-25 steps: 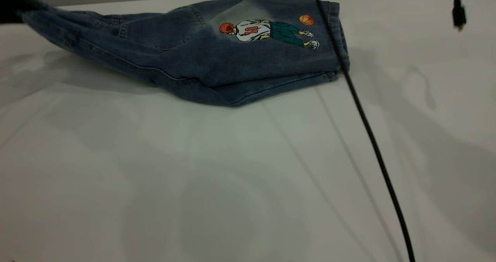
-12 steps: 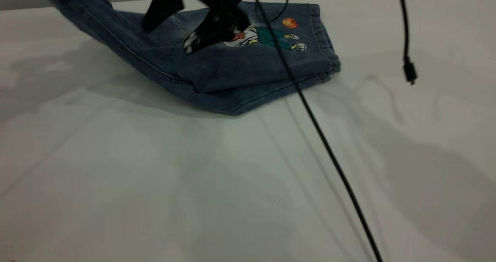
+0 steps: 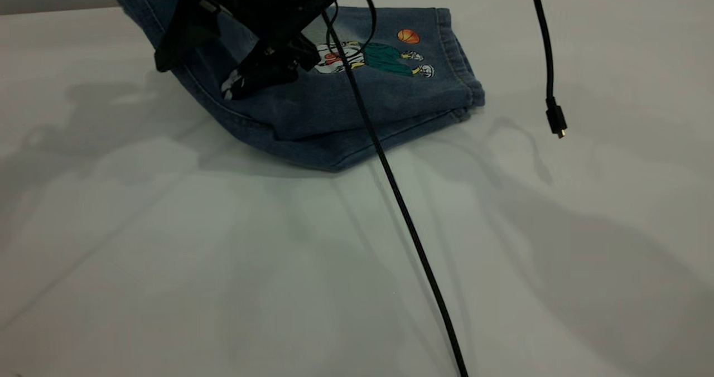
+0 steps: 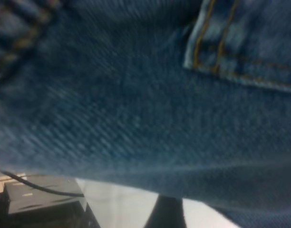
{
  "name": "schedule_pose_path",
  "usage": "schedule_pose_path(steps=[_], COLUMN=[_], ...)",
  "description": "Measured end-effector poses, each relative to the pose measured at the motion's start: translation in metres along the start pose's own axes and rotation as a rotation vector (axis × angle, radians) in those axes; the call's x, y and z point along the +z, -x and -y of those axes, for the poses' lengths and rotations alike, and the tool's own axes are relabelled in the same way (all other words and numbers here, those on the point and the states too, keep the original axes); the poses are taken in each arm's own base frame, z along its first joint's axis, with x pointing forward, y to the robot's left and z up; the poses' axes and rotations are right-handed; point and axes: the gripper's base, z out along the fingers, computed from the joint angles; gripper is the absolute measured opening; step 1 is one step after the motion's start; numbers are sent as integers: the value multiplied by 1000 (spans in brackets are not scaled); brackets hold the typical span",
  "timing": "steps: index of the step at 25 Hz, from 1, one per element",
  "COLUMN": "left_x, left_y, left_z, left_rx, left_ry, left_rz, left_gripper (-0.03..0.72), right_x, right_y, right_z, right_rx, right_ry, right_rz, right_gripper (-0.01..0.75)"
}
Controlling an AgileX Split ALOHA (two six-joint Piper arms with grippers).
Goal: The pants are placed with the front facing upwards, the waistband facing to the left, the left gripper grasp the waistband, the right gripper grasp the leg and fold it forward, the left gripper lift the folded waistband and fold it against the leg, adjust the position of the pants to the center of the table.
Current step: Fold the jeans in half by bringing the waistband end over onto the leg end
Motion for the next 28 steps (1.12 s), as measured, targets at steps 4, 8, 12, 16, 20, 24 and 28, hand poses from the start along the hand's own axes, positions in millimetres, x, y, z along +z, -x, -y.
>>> schedule_pose_path(steps=[4, 8, 12, 16, 20, 24, 28], left_x=[-11, -14, -14, -14, -14, -15, -17], left_y=[2, 0, -1, -2, -2, -3, -1], left_z=[10, 11, 9, 10, 13, 15, 19], left_rx=[30, 70, 71, 65, 49, 51, 34], left_ry=[0, 25, 38, 27, 2, -7, -30], left_rz=[30, 8, -3, -8, -10, -18, 3], left_gripper=[153, 153, 153, 153, 153, 153, 153], right_x=[-3, -26, -50, -61, -62, -58, -44], right_y=[-1, 7, 13, 15, 13, 10, 3], right_z=[1, 7, 4, 15, 33, 53, 62], right_rx=[-6, 4, -28, -68, -63, -57, -42], right_ry=[16, 31, 50, -41, -191, -310, -313], right_rz=[-23, -23, -34, -43, -63, -81, -100], right_gripper=[556, 556, 556, 556, 556, 556, 556])
